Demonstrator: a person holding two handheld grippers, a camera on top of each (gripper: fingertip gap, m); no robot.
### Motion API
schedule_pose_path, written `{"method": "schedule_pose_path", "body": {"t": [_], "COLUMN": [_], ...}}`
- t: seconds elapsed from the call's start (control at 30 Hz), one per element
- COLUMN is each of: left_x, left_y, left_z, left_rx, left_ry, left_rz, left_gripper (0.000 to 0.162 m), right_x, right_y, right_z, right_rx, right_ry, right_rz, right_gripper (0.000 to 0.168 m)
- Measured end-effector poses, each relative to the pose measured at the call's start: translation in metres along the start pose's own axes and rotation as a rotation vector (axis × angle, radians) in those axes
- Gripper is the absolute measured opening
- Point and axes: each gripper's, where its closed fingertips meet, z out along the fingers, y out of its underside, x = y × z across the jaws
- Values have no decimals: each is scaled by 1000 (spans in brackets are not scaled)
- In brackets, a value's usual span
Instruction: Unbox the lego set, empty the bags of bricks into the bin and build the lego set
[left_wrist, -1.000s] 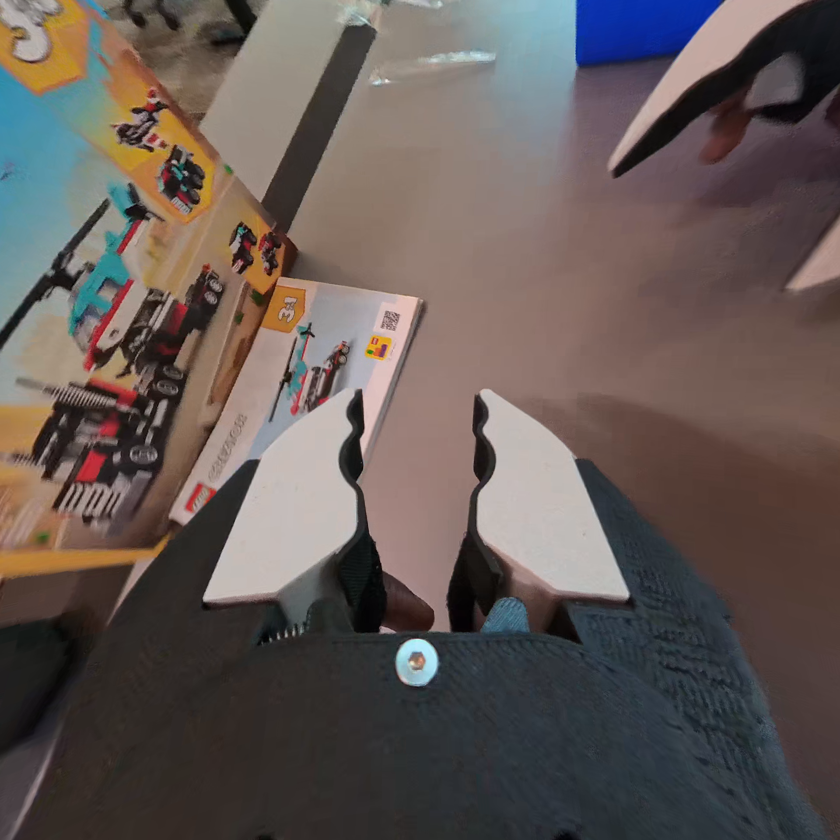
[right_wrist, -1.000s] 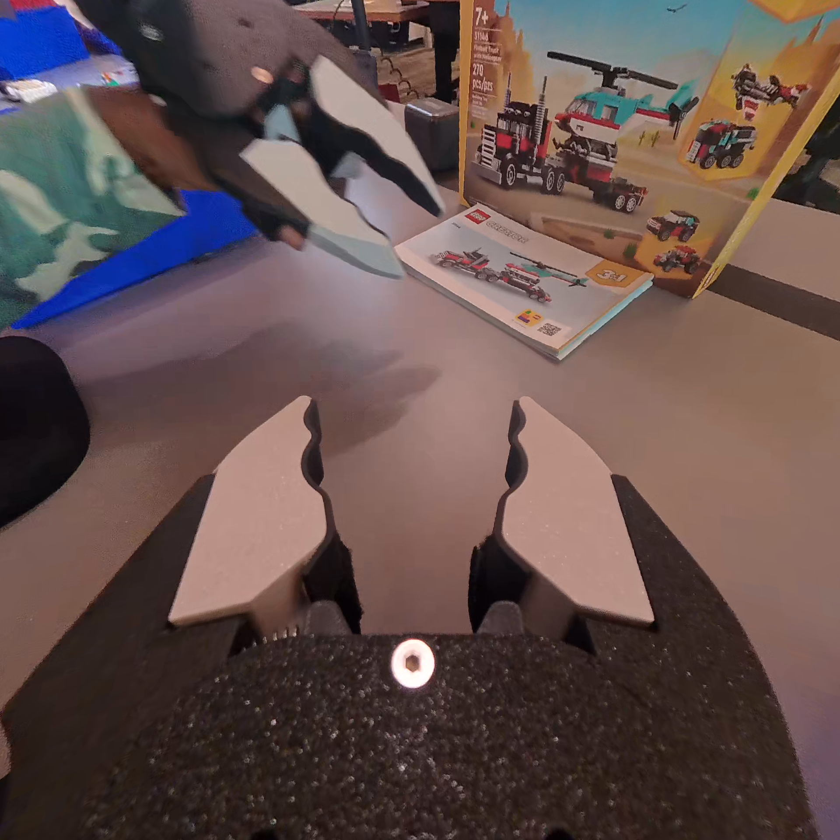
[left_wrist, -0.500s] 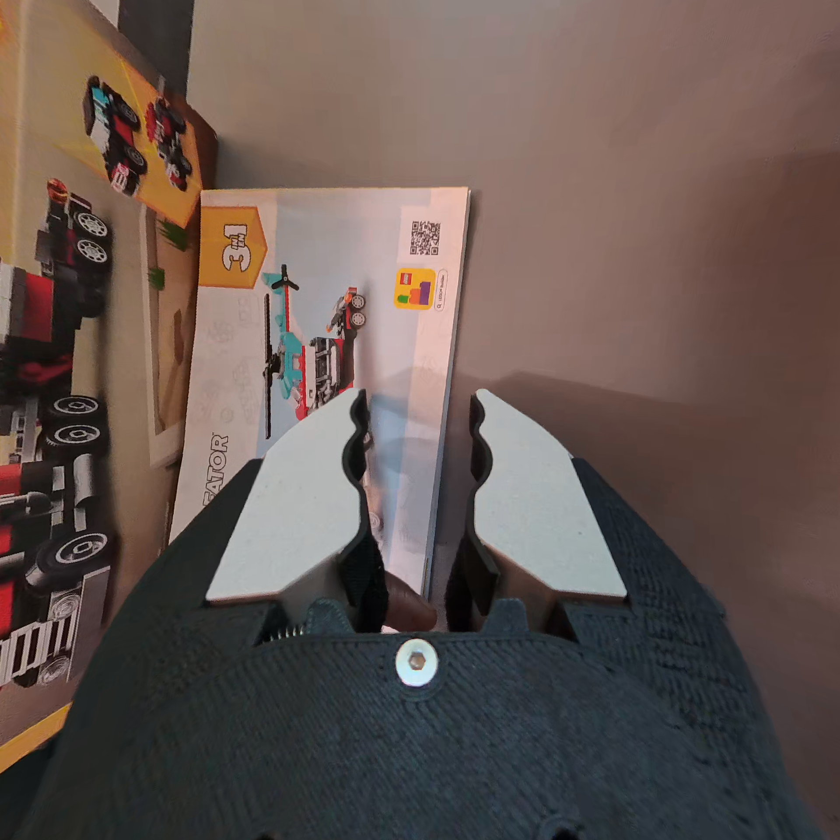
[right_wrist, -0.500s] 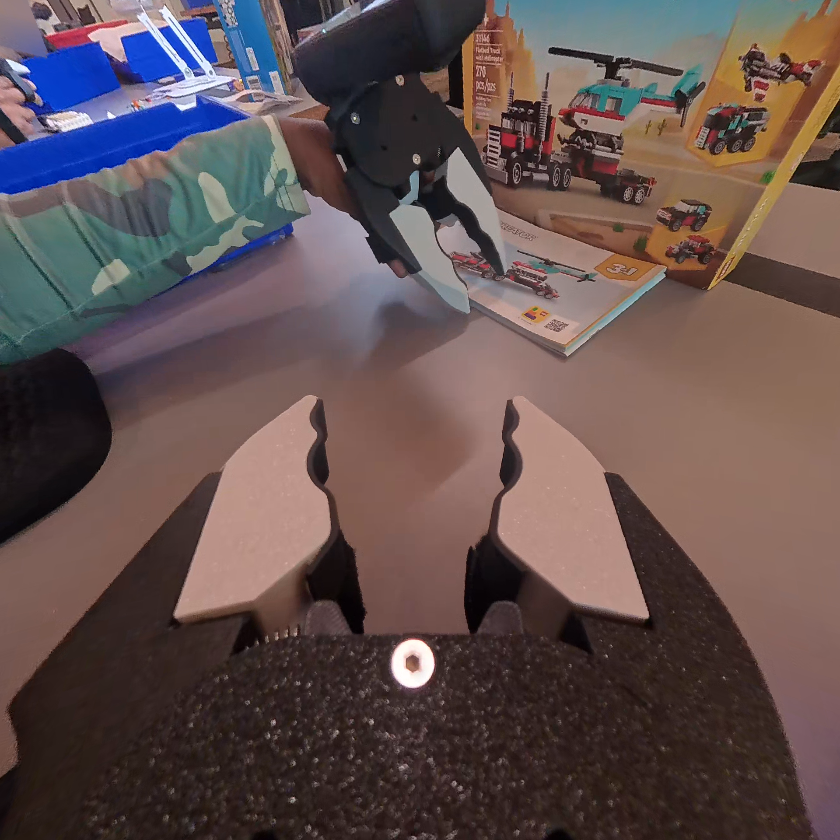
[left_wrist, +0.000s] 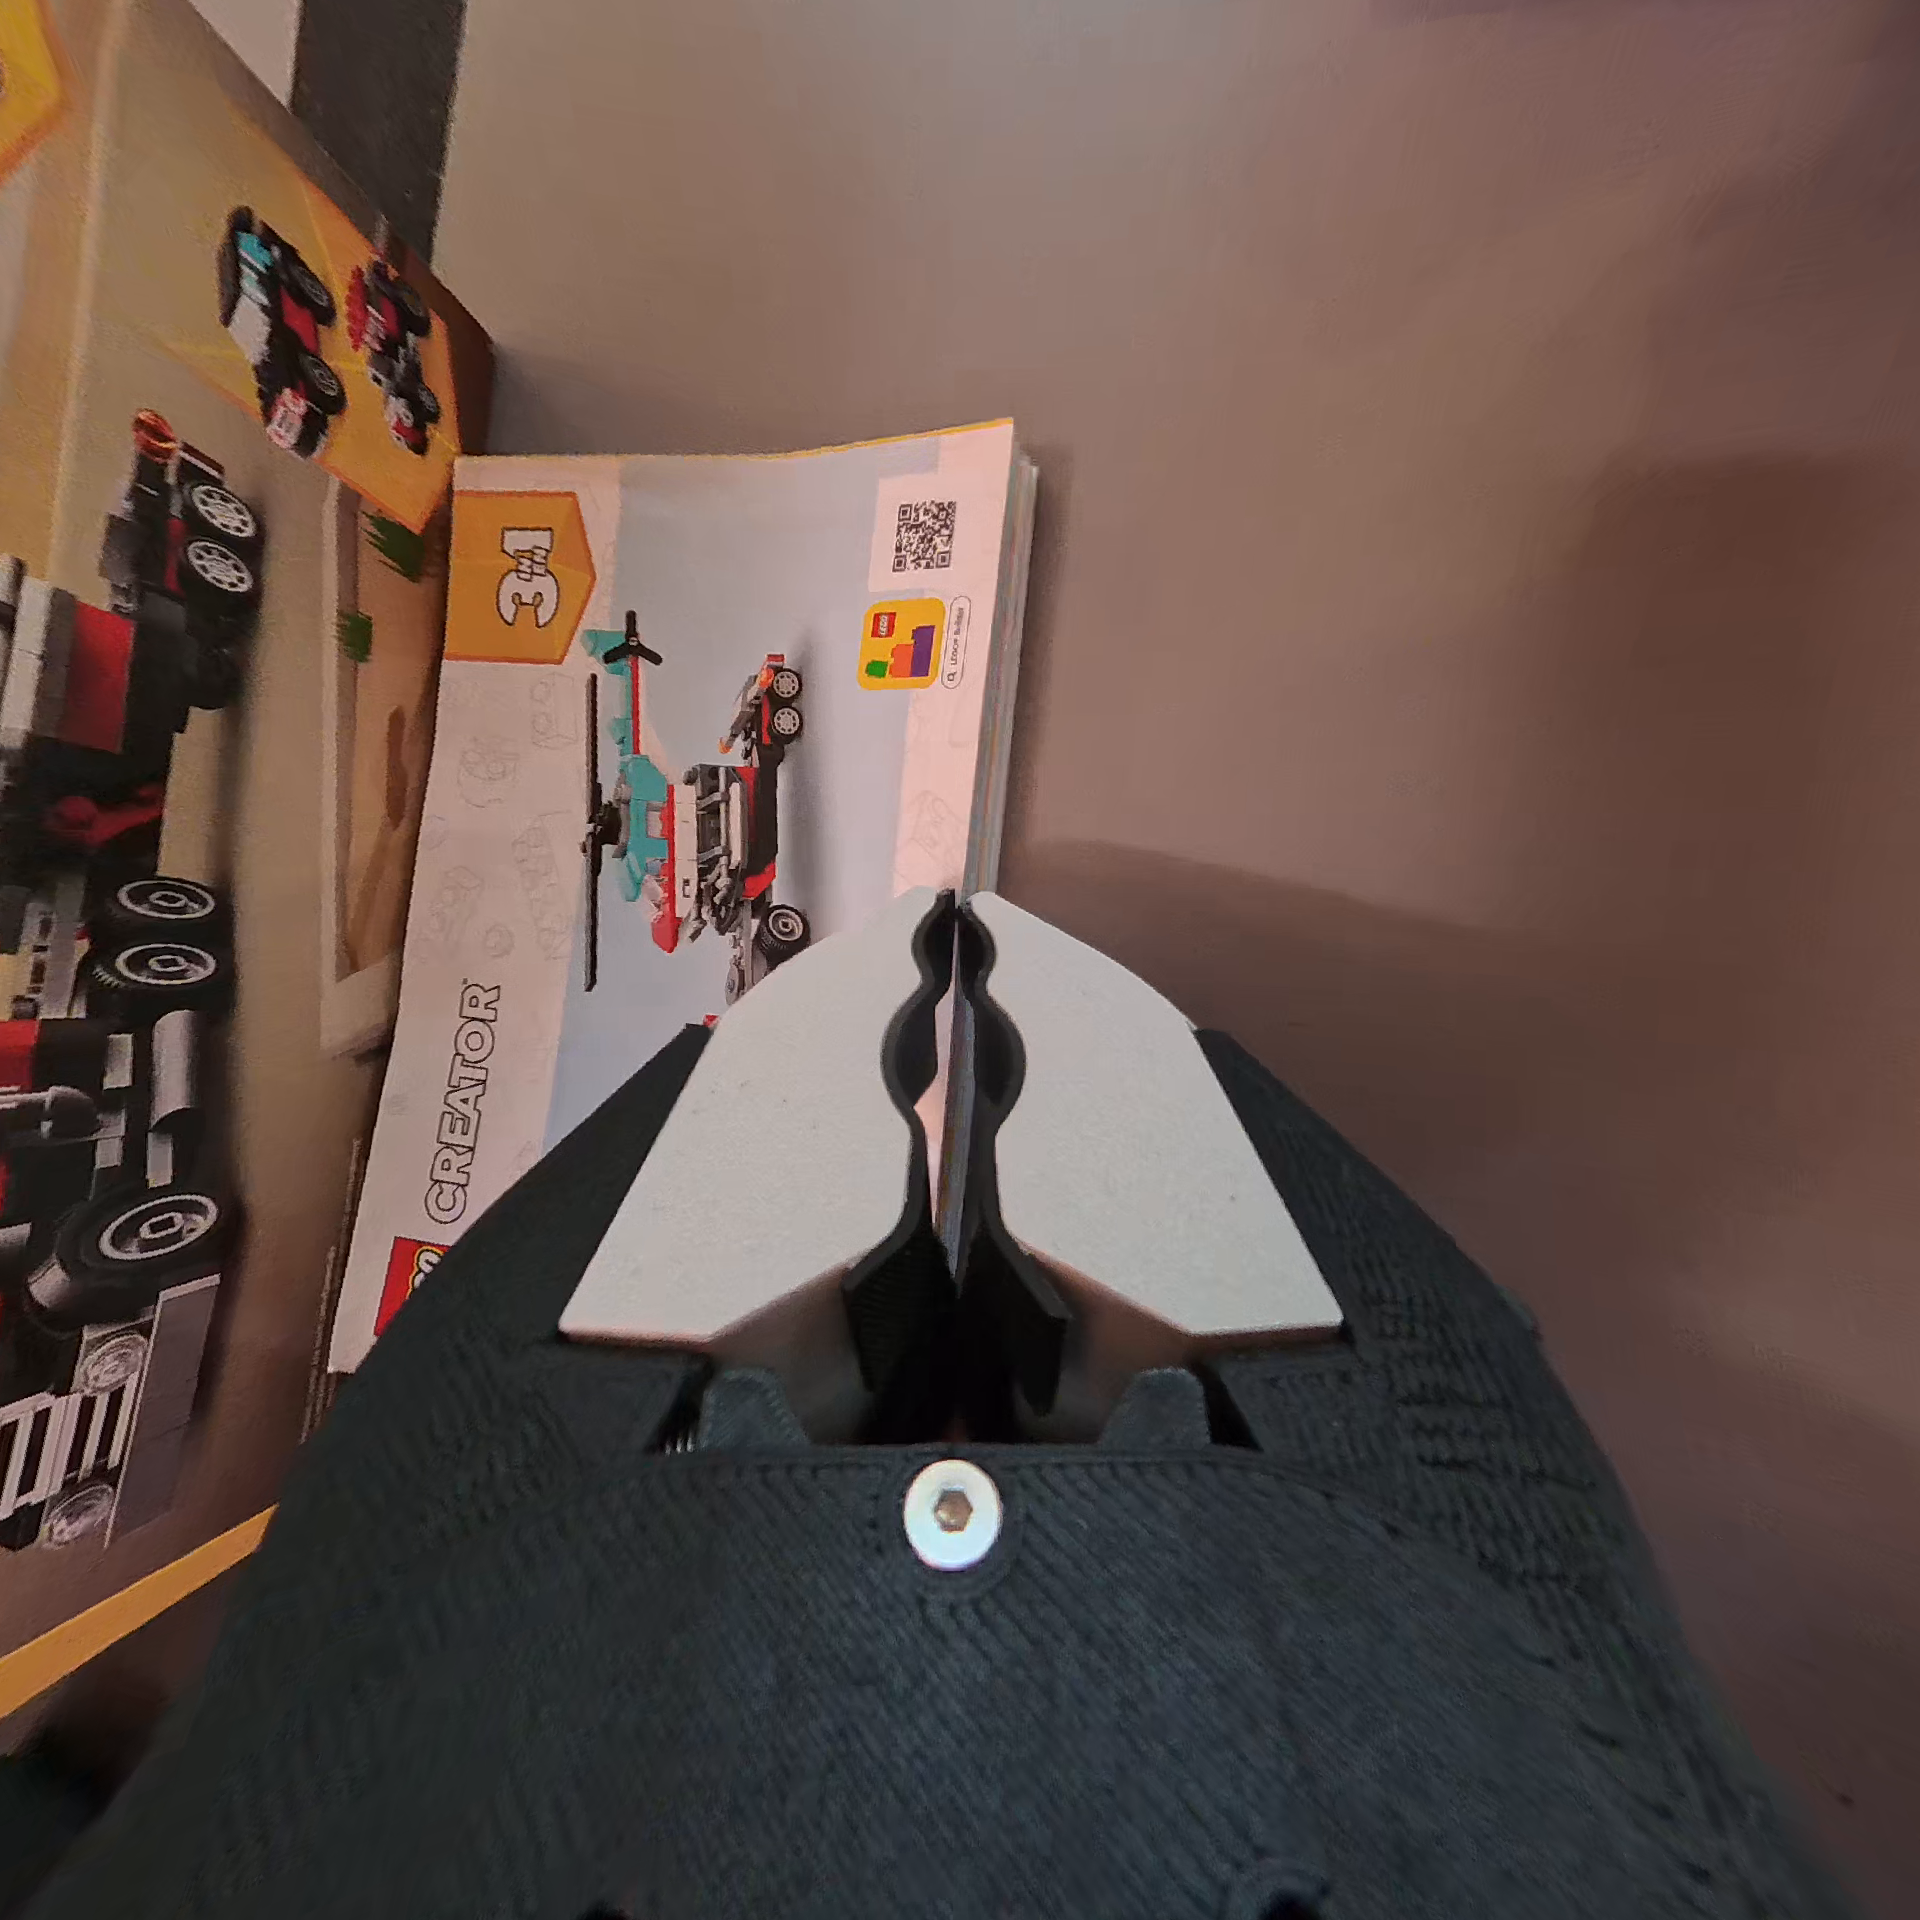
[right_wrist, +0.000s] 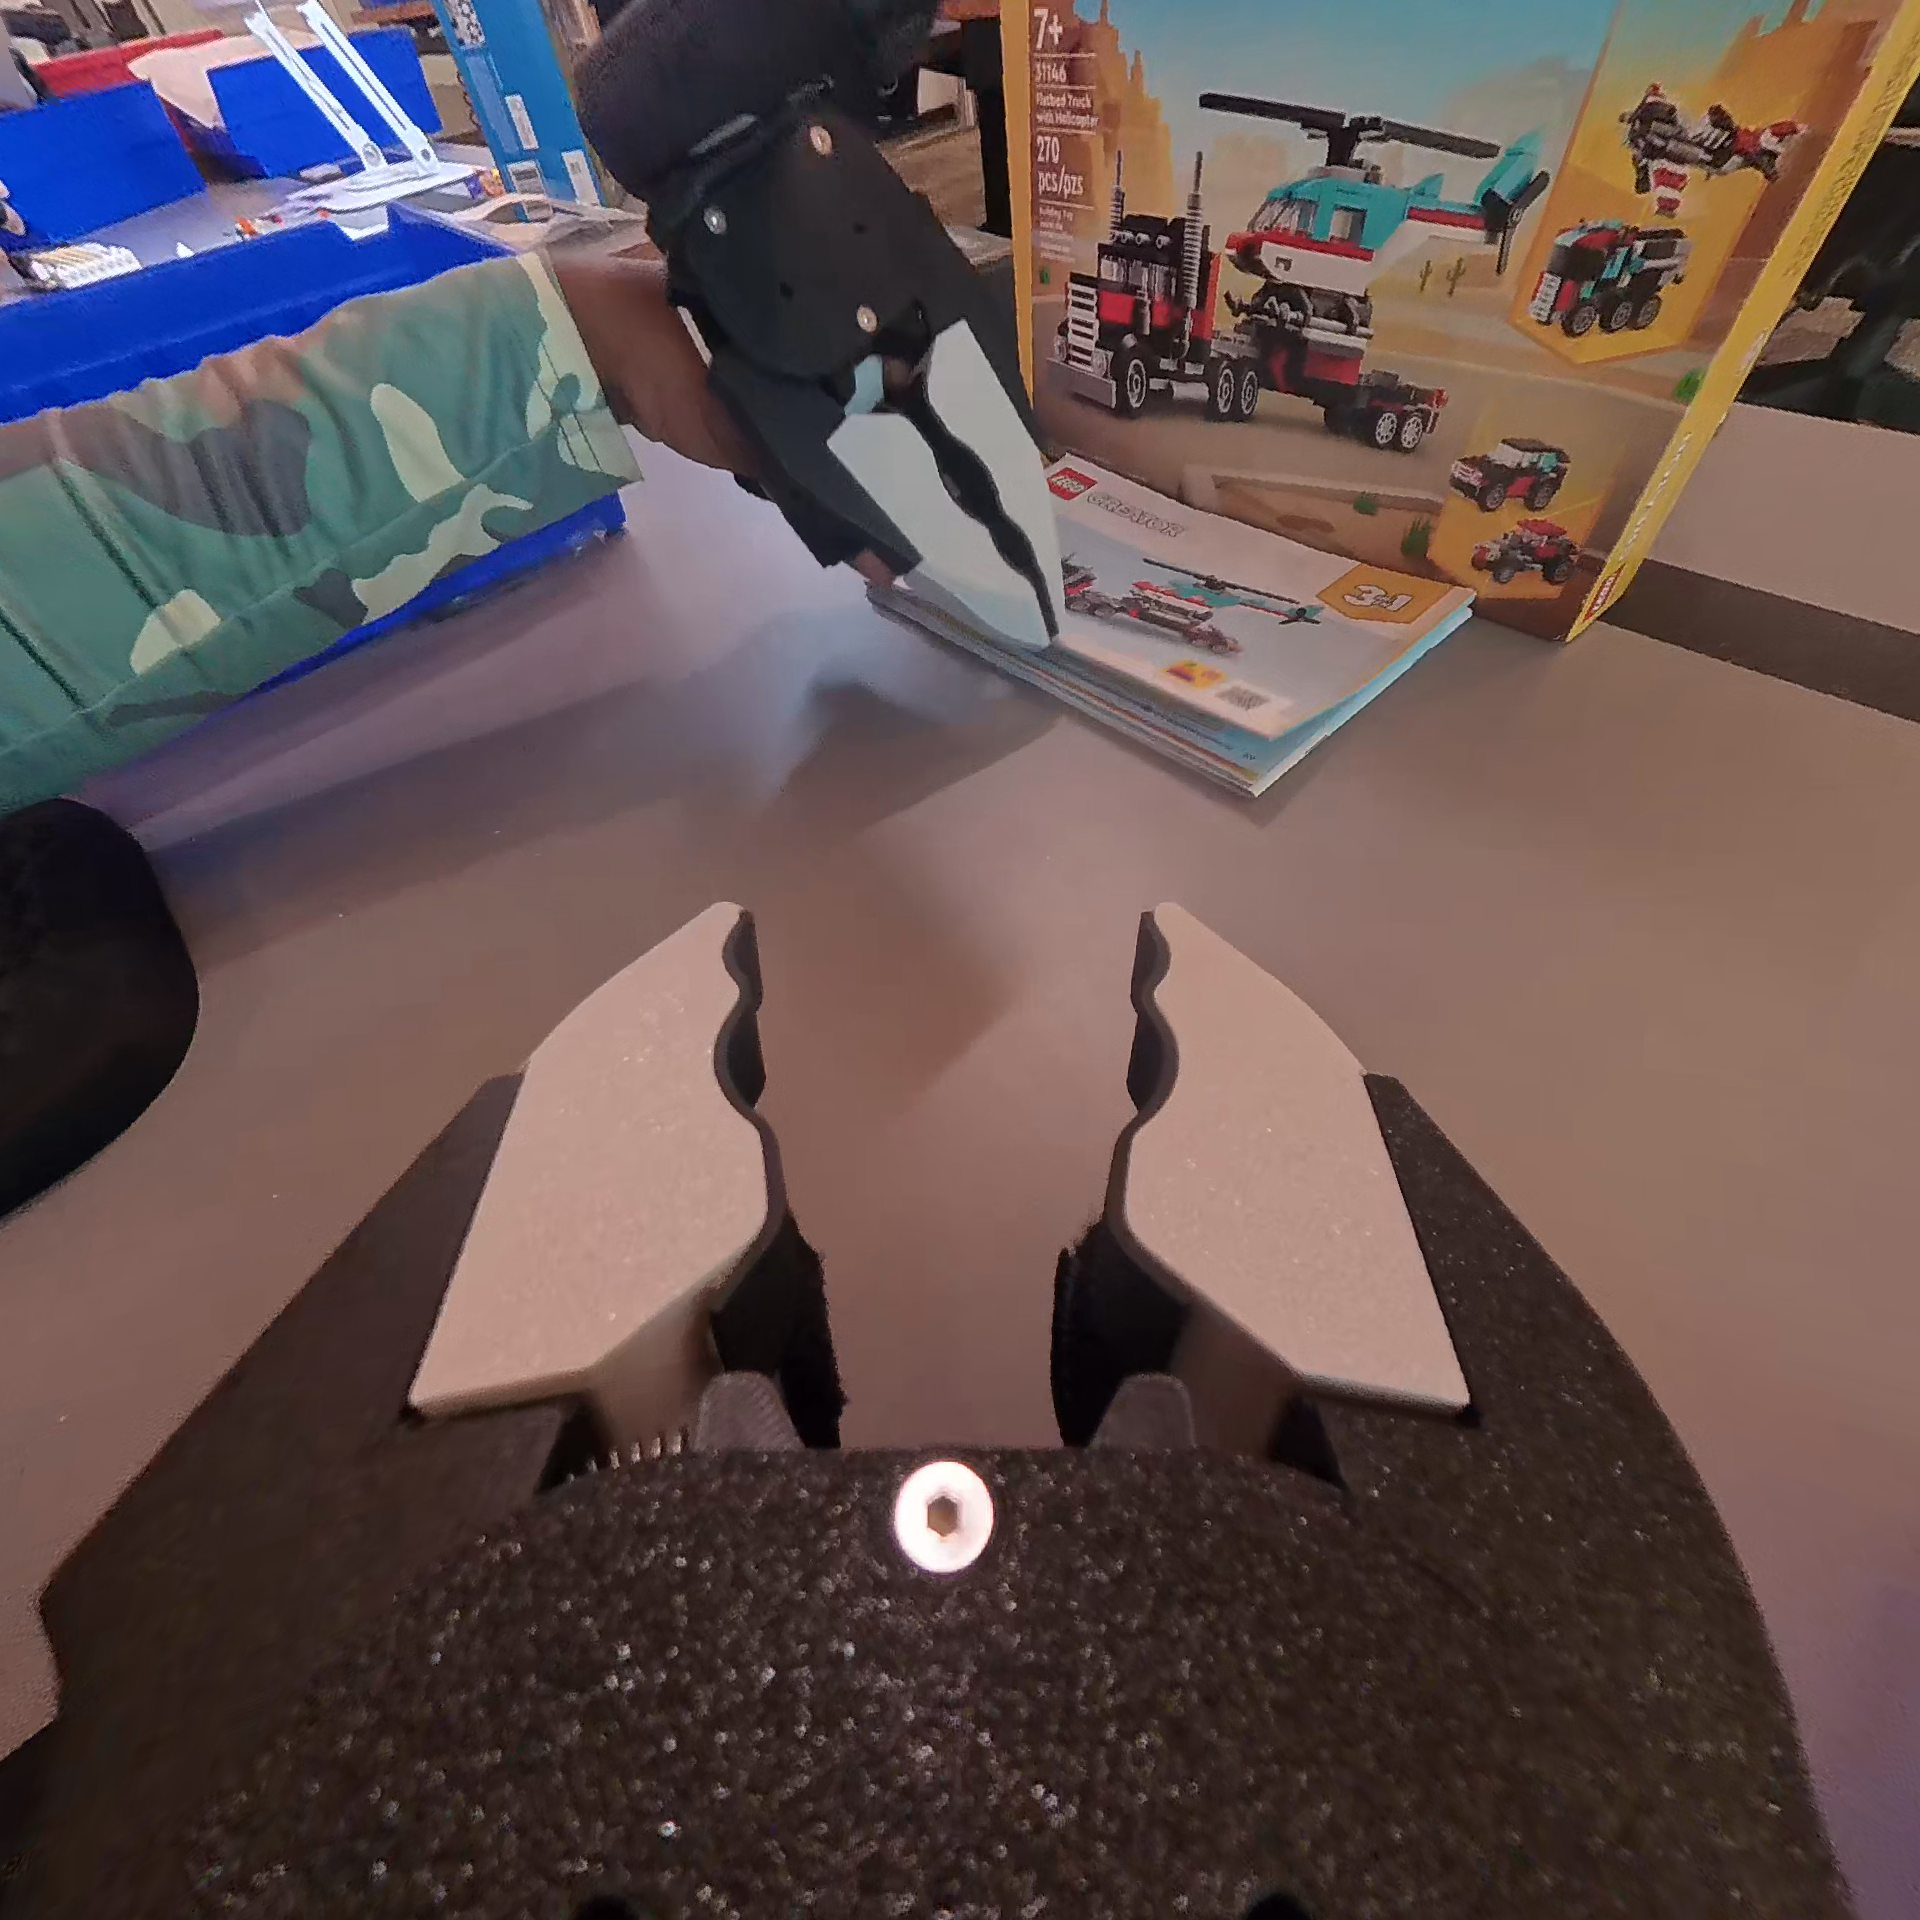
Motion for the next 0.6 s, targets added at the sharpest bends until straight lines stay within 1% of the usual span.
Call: {"method": "schedule_pose_path", "body": {"t": [0.03, 0.23, 0.37, 0.6], "left_x": [-1, 7, 17, 57], "left_y": [-2, -14, -13, -28], "left_z": [-2, -18, -22, -32], "left_rx": [18, 109, 113, 177], "left_ry": [-9, -52, -92, -119], "left_rz": [-7, -56, -86, -141], "left_gripper": [0, 0, 0, 0], "right_x": [0, 0, 0, -1], "right_y": [1, 8, 10, 7], "right_z": [1, 5, 6, 5], "right_rx": [-4, -52, -65, -35], "right_ry": [1, 23, 30, -8], "right_rz": [-5, -60, -81, -3], "right_gripper": [69, 67, 66, 65]}}
